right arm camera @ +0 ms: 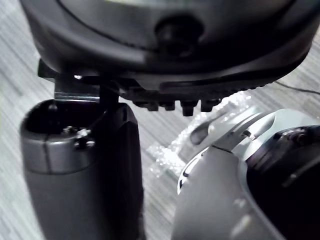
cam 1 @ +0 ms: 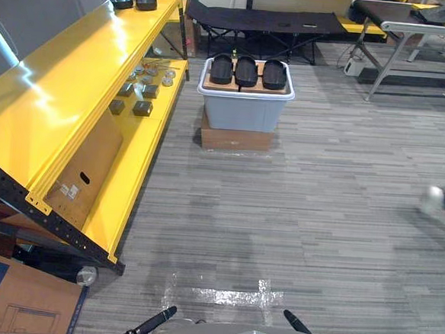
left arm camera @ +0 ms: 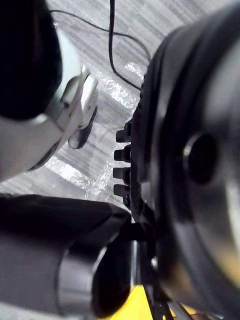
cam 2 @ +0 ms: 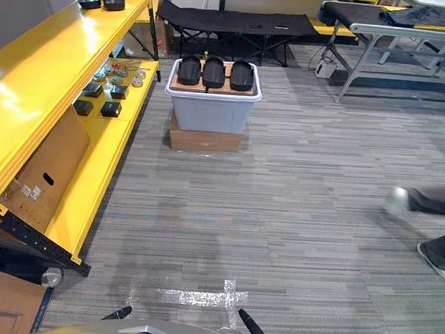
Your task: Walk over and take three plastic housings, then place them on the shelf
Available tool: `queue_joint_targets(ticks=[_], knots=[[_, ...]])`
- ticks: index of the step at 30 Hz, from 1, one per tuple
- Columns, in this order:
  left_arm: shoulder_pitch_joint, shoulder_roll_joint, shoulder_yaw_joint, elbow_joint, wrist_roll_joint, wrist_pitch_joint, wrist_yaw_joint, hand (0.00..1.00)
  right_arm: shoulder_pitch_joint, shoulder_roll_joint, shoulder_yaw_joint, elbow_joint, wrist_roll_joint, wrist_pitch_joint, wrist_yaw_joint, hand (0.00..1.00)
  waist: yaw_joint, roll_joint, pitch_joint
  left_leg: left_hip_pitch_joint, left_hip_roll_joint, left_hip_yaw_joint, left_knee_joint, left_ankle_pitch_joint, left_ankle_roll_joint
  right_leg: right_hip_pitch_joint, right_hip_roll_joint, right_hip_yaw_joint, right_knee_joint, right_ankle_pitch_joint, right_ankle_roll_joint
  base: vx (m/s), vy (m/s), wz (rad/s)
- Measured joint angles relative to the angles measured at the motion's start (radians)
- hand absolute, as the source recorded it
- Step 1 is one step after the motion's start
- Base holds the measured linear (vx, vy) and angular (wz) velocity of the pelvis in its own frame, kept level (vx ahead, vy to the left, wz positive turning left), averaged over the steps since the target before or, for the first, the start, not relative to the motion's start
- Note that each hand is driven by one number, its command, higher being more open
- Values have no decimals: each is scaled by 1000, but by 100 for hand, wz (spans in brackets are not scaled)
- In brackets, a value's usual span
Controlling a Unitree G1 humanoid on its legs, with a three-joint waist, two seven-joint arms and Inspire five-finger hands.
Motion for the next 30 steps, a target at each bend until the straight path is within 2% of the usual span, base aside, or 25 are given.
queue_joint_targets(ticks=[3,5,7,11,16,18,20,21,23,24,25,27,28,29,30], knots=[[-52,-10,-54,-148,-86,-40,-10,100,-64,30,134,-180,-2,-72,48,100,-1,-30,18,3,-5,-4,-45,32,0,-14,1,-3,-10,5,7,-9,-2,3],[-68,-28,-88,-191,-115,-54,-29,100,-94,36,155,-214,-7,-98,48,100,-1,-30,19,5,-8,-3,-45,32,0,-13,-2,-3,-10,6,9,0,0,0],[-84,-60,-125,-234,-148,-98,-59,100,-147,50,168,-249,-21,-155,40,100,-1,-26,22,4,-11,-3,-45,32,0,-14,-6,-3,-10,8,12,0,0,0],[-90,-78,-131,-267,-212,-172,-70,100,-172,62,190,-282,-2,-246,3,100,-1,-23,24,4,-10,1,-45,32,-1,-15,-4,-2,-11,8,12,0,0,0],[-59,-75,-127,-271,-290,-231,-42,100,-149,61,184,-281,7,-290,-51,100,-4,-20,27,7,-10,10,-45,27,-7,-20,-6,5,-1,7,12,-20,-10,-6],[-42,-75,-125,-282,-324,-233,-47,100,-130,62,174,-281,64,-289,-14,100,-4,-22,32,9,-13,11,-44,15,-9,-64,-22,12,98,-36,20,-36,25,-5],[-38,-77,-125,-280,-327,-222,-61,100,-111,61,166,-270,69,-281,24,100,-6,-19,66,32,-8,14,-19,-9,9,-128,-49,18,305,-76,44,-41,66,-9],[-31,-76,-119,-283,-302,-208,-79,100,-97,65,167,-249,67,-278,52,100,-3,-28,85,37,-4,25,21,-45,24,-231,-82,19,536,-76,33,-35,58,-18],[-35,-60,-118,-280,-270,-194,-87,100,-73,76,167,-214,70,-271,89,100,-11,-39,99,44,-3,22,68,-73,46,-308,-107,20,659,-118,5,29,51,-7],[-34,-57,-119,-279,-267,-192,-87,100,-66,77,164,-212,72,-267,97,100,-15,-41,99,43,-1,20,79,-81,45,-318,-104,20,651,-127,8,101,47,5],[-35,-52,-119,-277,-267,-183,-87,100,-58,69,161,-210,71,-267,111,100,-31,-40,101,40,12,15,103,-97,45,-332,-85,20,578,-128,6,174,33,10],[-44,-53,-122,-270,-266,-181,-97,100,-33,68,142,-211,69,-274,131,100,-48,-36,104,40,34,5,119,-116,35,-344,-41,20,411,-109,24,193,7,13],[-46,-53,-127,-269,-266,-181,-103,100,-13,69,134,-207,66,-275,142,100,-53,-36,105,44,47,4,124,-130,22,-349,-17,12,282,-72,35,203,-35,2],[-45,-53,-130,-268,-266,-180,-110,100,7,70,128,-199,63,-274,157,100,-53,-44,109,62,48,8,125,-147,4,-349,-11,-1,167,-10,34,263,-68,-4],[-45,-53,-130,-267,-265,-180,-113,100,15,72,125,-196,66,-272,164,100,-52,-50,112,69,44,12,129,-154,-10,-352,-14,-4,140,8,33,334,-125,-13]])
